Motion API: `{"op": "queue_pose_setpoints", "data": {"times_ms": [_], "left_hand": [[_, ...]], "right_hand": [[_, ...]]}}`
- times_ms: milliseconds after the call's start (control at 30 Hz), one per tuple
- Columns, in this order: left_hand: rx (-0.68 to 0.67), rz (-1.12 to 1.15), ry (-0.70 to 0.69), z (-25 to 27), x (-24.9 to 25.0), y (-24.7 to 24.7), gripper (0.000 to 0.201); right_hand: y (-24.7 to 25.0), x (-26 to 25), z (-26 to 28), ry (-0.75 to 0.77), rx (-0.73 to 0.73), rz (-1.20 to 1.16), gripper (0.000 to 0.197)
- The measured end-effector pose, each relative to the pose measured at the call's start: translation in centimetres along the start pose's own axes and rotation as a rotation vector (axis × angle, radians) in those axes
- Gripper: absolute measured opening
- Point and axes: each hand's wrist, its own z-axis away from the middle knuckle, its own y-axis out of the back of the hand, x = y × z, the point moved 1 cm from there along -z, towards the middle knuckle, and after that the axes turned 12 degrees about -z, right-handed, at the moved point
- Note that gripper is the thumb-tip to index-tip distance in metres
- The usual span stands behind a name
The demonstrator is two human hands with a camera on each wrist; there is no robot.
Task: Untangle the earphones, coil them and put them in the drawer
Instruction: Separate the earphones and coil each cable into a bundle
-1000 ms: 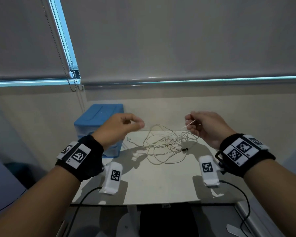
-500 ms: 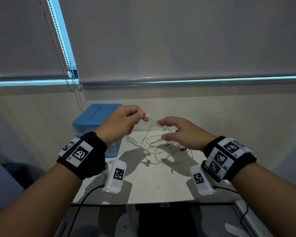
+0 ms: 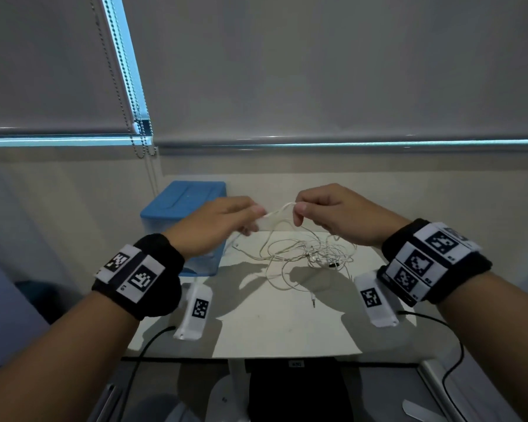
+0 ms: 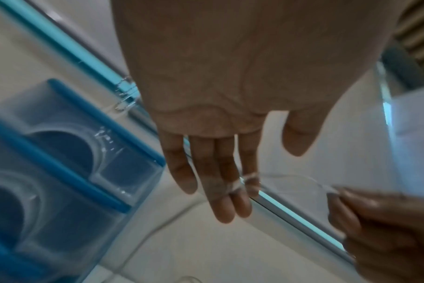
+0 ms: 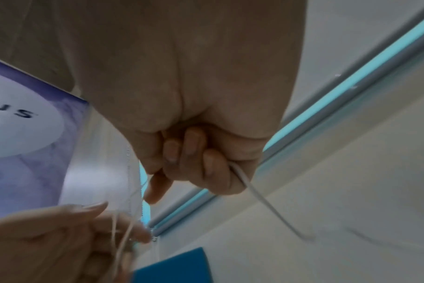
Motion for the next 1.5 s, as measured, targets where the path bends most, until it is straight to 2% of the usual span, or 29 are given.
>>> {"op": "queue_pose_setpoints", "data": {"times_ms": [67,167,300,400,533,667,833,1000,1133,1200,1300,1367,1500], "left_hand": [[-0.035,0.008,-0.115,-0.2,1.7,-1.0,0.033],[0.035,0.125,-0.184,-0.6,2.9,-1.5,0.037],[0.059,0.178,-0.180,-0.6,2.8,-1.7,0.036],[0.037,0.251,-0.162,-0.3,2.4,-1.6,0.036],[0.041,0.311,-0.133,0.1,2.0,-1.3,0.036],[-0.009,0.402,-0.127,0.3,2.6,-1.9,0.037],[-0.075,0.497,-0.100,0.6,2.5,-2.6,0.037],[-0.200,0.460,-0.082,1.3,2.5,-3.0,0.036],[-0.252,0.473,-0.027,1.0,3.4,-3.0,0.052],[-0.209,0.536,-0.013,0.4,3.9,-3.1,0.051],[-0.073,0.611,-0.015,-0.1,4.4,-3.1,0.038],[-0.001,0.635,-0.024,-0.1,4.3,-2.9,0.037],[0.006,0.655,-0.036,0.5,3.8,-2.6,0.039]], "right_hand": [[-0.4,-1.6,-0.3,0.020,-0.058,0.059,0.031],[-0.6,-3.1,-0.8,0.079,-0.015,0.148,0.033],[-0.1,-3.2,-1.1,0.094,0.045,0.216,0.033],[0.9,-2.8,-1.0,0.098,0.170,0.241,0.034],[2.8,-1.6,-0.6,0.038,0.358,0.248,0.035],[3.4,-0.7,-0.8,-0.009,0.476,0.256,0.035],[4.7,0.6,-1.0,-0.093,0.599,0.149,0.033],[4.7,0.9,-0.9,-0.072,0.564,0.102,0.030],[3.7,-1.4,-0.4,0.043,0.269,0.007,0.027],[3.2,-2.7,-0.7,0.107,0.209,0.072,0.027],[3.0,-3.5,-1.3,0.144,0.226,0.078,0.026],[3.1,-3.3,-1.5,0.153,0.241,0.088,0.026],[3.7,-2.0,-1.7,0.151,0.402,0.111,0.027]]}}
